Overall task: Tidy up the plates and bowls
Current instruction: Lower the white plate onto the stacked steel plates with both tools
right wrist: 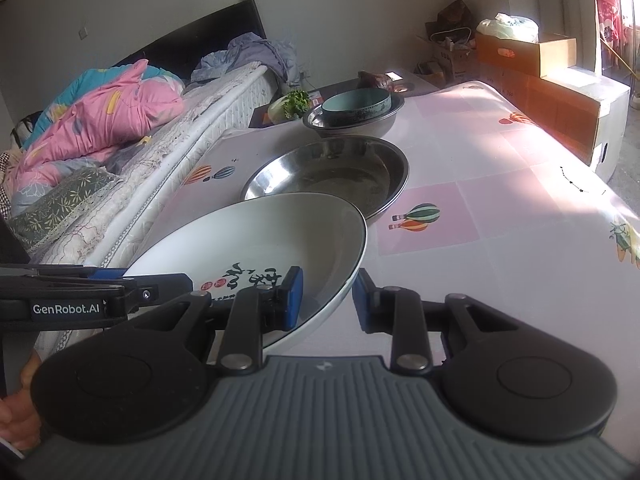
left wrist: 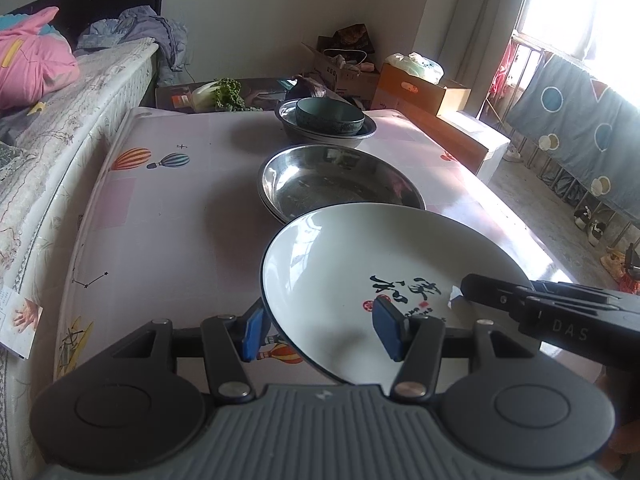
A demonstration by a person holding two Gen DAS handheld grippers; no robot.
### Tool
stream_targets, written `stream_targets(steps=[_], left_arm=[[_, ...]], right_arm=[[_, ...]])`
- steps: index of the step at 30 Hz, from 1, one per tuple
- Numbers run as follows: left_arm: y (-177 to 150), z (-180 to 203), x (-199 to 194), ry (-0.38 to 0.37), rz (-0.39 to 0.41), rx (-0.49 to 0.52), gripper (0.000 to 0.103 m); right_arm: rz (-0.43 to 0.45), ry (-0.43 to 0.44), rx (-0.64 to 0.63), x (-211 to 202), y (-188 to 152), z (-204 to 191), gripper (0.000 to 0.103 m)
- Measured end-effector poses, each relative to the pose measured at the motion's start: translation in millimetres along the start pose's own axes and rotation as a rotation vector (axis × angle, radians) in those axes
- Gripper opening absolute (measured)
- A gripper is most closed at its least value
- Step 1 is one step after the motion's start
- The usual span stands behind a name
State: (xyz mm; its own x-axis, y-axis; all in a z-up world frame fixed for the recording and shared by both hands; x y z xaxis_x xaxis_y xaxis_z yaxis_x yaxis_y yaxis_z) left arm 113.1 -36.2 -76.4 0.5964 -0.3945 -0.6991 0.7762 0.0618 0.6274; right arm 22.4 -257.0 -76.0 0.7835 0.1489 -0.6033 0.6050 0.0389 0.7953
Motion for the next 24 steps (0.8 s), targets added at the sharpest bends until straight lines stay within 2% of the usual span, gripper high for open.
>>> stream_targets(steps=[9, 24], left_arm=[[23.3, 11.2, 14.8, -0.012, 0.007, 0.008, 0.056], [58.4, 27.0, 71.8, -0.002, -0.035, 0.030, 0.056]], right_arm=[[0.010, -0.011, 0.020, 15.0, 21.8, 19.2, 0.027], [-0.016, -0.008, 0.092, 70.9, 46.9, 63.1, 0.027]])
Point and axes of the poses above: each gripper's, at about its wrist camera, not at the fingertips, and x roughly the way its jaws point, z to its right, y to its top, the point moved 8 cm from there along x, roughly the way its jaws point, and after that the axes turned 15 degrees about -x, right-handed, at the moved point
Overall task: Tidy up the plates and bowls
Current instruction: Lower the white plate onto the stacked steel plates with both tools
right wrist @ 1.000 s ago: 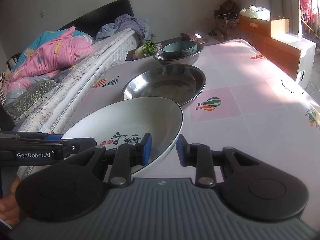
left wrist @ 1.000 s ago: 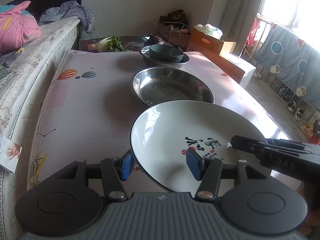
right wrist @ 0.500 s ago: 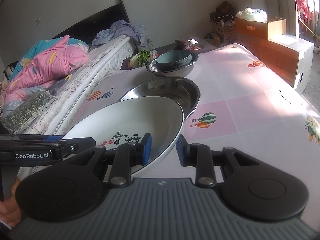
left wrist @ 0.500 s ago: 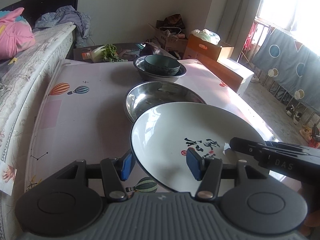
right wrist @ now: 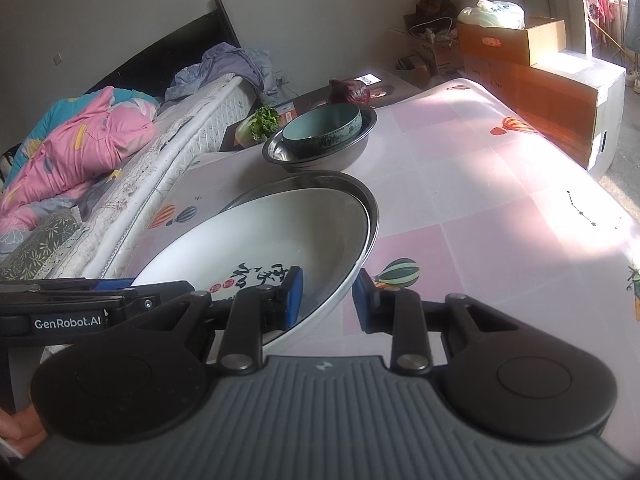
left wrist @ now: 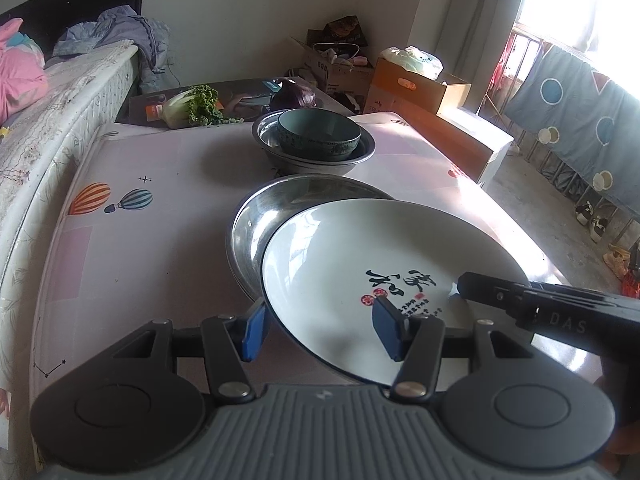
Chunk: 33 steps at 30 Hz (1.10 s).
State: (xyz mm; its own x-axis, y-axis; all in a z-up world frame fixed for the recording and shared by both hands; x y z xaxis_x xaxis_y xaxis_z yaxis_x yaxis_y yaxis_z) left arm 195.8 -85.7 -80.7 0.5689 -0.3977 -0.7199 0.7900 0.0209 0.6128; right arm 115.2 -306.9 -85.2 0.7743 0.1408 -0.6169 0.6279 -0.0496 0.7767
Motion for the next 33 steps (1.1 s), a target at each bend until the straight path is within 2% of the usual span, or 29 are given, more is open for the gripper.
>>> stream_targets(steps=[14, 25, 33], left_arm=[[3.9, -1.2, 33.9, 0.016, -0.066, -0.022, 0.056], [6.0, -9.3, 33.1, 0.026, -0.068, -0.057, 0.056], [11.6, -5.7, 18.0, -0.008, -0.025, -0.051, 0.058]], right_arm=[[-0.034, 0.025, 0.030, 37.4, 6.9, 20.7, 0.031], [-0.008, 0.044, 0.035, 42.0, 19.4, 24.7, 0.036], [0.026, 0.036, 0.028, 28.7, 27.6, 25.7, 0.039]])
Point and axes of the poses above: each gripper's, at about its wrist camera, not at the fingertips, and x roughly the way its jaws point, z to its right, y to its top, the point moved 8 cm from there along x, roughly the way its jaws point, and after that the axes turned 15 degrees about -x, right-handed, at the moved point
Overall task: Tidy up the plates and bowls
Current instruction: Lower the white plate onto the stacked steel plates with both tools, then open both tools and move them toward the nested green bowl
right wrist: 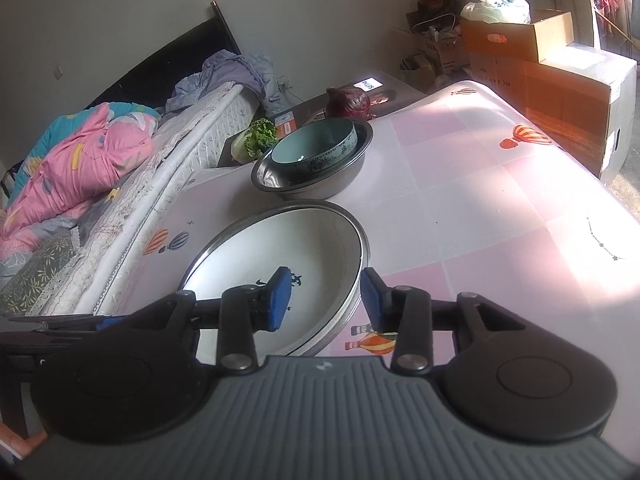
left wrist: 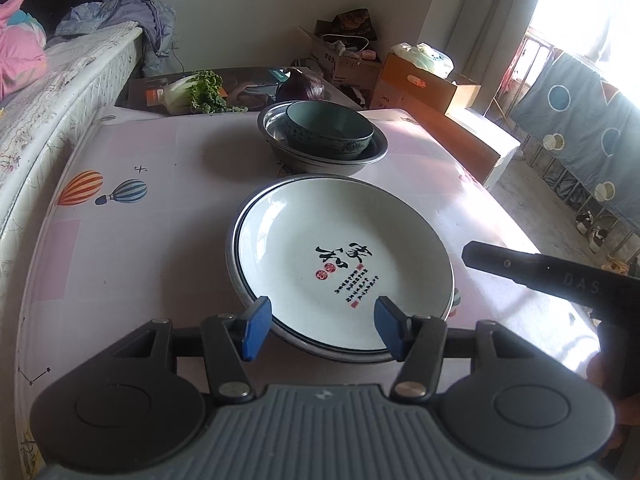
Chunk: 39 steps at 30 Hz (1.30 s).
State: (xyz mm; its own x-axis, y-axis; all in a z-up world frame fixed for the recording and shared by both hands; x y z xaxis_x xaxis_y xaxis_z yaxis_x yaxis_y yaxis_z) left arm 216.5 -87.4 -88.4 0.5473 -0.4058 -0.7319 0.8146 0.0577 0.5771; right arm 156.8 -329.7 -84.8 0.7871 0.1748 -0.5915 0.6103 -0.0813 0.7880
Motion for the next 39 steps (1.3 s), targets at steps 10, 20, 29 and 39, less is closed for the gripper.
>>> stream_targets(steps=[10, 20, 29, 39], left_arm=[[-5.2, 7.0, -12.8, -0.004, 0.018, 0.019, 0.068], [-6.1, 2.6, -29.9, 0.017, 0.049, 0.023, 0.084], [-7.0, -5.1, -43.2, 0.026, 0.063, 0.003, 0.091], [-7.0, -13.0, -51.7, 0.029, 0.073, -0.013, 0.092]], right_arm=[[0.011, -0.022, 0.003, -25.7, -7.9, 0.7, 0.062], [0.001, -0.057, -0.025, -42.4, -13.8, -1.5, 0.088], [0.011, -0.105, -0.034, -56.4, -14.6, -2.1, 0.101], [-0.024, -0.202, -0.086, -64.1, -17.1, -6.1, 0.102]])
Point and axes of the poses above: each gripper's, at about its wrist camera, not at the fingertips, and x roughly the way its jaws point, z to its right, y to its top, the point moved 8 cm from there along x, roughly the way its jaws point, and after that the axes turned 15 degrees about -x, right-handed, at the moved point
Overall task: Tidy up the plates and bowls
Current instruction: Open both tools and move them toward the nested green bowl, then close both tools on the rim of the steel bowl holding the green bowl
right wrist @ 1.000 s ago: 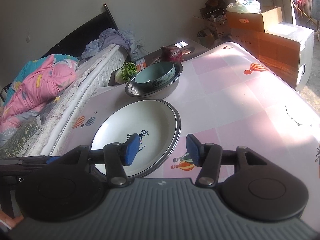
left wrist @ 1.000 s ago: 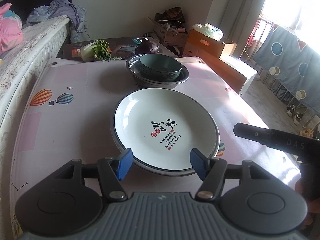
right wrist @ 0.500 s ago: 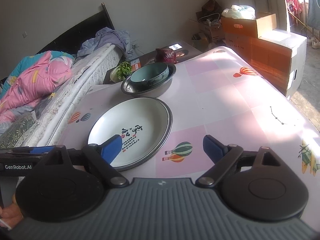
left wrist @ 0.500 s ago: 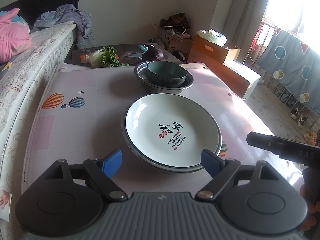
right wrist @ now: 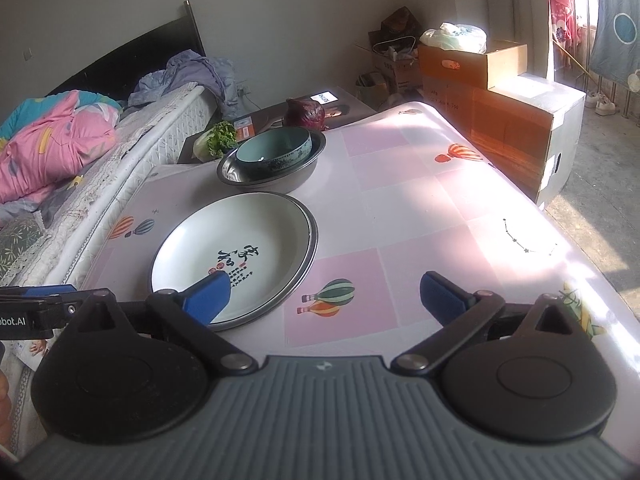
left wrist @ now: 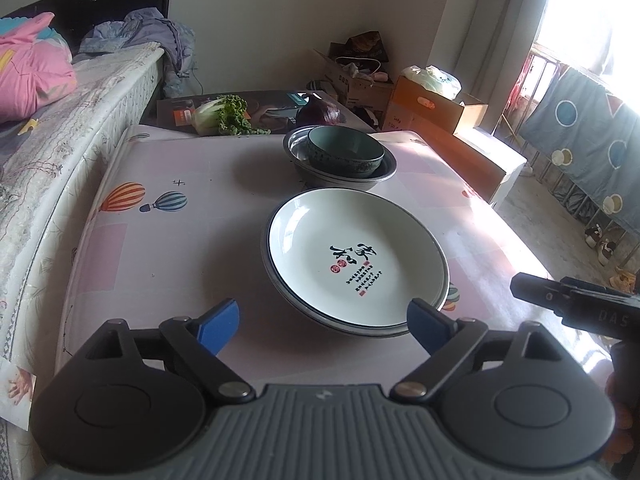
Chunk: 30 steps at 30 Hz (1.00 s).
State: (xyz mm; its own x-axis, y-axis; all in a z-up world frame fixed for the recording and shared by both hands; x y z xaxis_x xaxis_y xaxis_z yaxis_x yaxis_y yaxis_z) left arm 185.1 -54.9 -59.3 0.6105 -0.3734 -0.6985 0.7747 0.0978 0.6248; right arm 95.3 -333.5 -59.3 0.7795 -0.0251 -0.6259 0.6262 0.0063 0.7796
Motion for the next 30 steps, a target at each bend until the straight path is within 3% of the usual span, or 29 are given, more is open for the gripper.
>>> stream_targets(steps=[10, 16, 24, 27, 30], left_arm=[[1.7, -6.1, -1.6, 0.000, 0.004, -0.010, 0.092], [16.7, -12.2, 0.4, 0.013, 0.032, -0.016, 0.092], [71.3, -13.1, 14.9, -0.026, 0.089, -0.013, 0.092], [98.3, -7.0, 32.3, -0.035, 0.106, 0.001, 0.092], [120.7, -1.9, 55.8, -0.049, 0.093, -0.007, 0.090]], right_arm=[[-0.022, -0.110, -0.128, -4.7, 5.9, -1.7, 0.102], [0.019, -0.163, -0.267, -7.2, 28.5, 0.3, 0.102], [0.108, -0.060, -0.172, 11.6, 85.8, 33.5, 0.102], [0.130, 0.028, -0.109, 33.8, 106.0, 46.1, 0.102], [0.107, 0.064, -0.081, 66.7, 123.2, 54.3, 0.101]])
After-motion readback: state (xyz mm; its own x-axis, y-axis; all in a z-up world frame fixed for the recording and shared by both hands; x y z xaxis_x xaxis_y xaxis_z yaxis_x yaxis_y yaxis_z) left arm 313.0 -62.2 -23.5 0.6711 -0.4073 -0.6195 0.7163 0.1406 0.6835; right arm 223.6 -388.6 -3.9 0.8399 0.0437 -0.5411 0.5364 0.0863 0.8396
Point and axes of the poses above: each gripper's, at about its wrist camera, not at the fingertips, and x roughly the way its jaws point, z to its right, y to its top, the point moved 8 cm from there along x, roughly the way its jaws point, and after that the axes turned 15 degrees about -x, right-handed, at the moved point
